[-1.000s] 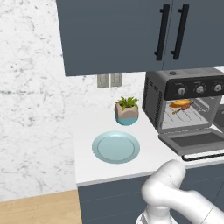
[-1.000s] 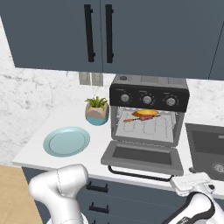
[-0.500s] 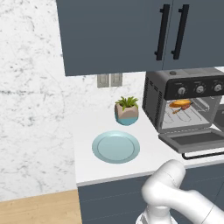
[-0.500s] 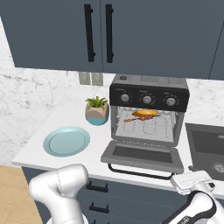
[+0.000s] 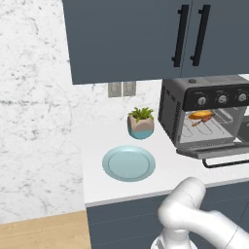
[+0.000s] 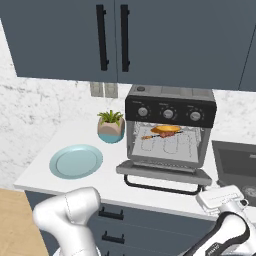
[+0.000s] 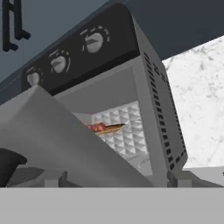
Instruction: Pick up the kebab skewer and baguette bread, and place them inside the toaster oven. Close the toaster oven door and start by setting the timer.
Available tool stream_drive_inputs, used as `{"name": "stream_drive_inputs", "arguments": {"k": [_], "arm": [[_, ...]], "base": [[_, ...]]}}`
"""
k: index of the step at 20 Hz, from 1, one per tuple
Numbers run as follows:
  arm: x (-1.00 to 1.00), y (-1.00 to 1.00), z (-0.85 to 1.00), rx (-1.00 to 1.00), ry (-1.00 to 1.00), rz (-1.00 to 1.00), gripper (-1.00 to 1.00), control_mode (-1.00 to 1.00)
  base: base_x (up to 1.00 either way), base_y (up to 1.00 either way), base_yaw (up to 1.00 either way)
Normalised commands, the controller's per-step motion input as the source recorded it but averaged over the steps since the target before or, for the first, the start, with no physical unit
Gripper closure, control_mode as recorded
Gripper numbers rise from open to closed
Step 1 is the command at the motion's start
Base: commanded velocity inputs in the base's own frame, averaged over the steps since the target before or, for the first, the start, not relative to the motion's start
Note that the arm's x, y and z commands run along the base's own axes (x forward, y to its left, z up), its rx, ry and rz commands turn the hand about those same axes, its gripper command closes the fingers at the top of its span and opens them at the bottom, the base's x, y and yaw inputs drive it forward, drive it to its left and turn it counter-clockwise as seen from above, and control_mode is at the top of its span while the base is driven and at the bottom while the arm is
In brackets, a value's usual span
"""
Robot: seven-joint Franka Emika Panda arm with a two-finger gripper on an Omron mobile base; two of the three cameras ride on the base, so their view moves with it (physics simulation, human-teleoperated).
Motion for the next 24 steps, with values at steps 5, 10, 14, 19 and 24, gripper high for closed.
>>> {"name": "stream_drive_inputs", "arguments": {"k": [5, 10, 14, 19, 24], "arm": [[0.32, 0.17, 1.0, 0.0, -0.16, -0.08, -1.0, -1.0], [0.21, 0.35, 0.35, 0.0, -0.04, -0.09, -1.0, -1.0], [0.21, 0.4, 0.0, -0.01, 0.0, -0.1, -1.0, -1.0], [0.4, 0.48, 0.01, -0.04, 0.0, -0.12, -1.0, -1.0], [0.61, 0.52, 0.16, -0.04, -0.04, -0.1, -1.0, -1.0]], "base": [[0.0, 0.0, 0.0], [0.0, 0.0, 0.0], [0.0, 0.0, 0.0], [0.0, 0.0, 0.0], [0.0, 0.0, 0.0]]}}
